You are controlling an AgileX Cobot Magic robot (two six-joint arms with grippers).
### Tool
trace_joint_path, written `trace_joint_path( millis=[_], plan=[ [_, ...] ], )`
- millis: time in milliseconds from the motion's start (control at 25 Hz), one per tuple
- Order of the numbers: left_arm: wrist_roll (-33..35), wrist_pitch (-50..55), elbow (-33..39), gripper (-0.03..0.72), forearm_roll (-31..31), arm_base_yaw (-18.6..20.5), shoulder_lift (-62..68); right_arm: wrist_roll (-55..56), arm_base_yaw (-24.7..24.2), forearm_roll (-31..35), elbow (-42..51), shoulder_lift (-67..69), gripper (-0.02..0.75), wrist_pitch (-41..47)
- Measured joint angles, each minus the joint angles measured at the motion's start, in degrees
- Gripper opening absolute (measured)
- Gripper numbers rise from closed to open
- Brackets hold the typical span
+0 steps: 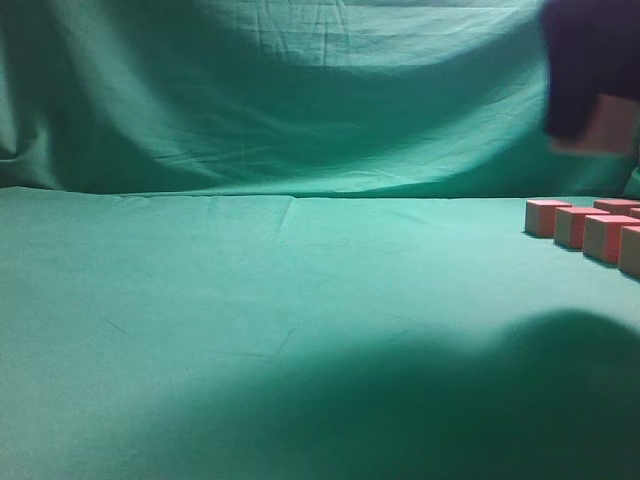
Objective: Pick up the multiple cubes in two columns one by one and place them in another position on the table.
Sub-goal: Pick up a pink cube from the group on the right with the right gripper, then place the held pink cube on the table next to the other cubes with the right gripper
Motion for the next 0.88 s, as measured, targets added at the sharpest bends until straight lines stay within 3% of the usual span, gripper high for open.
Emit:
trace_joint_path(
  millis=[320,880],
  plan=[
    [0.00,0.00,0.00,0.000,0.00,0.00,0.00,-8.01,7.87,0.21,-12.21,8.24,0.255,-3.55],
    [0.00,0.00,0.00,0.000,0.00,0.00,0.00,-10.22,8.47,-1.93,-33.81,29.00,0.255,2.06]
  ],
)
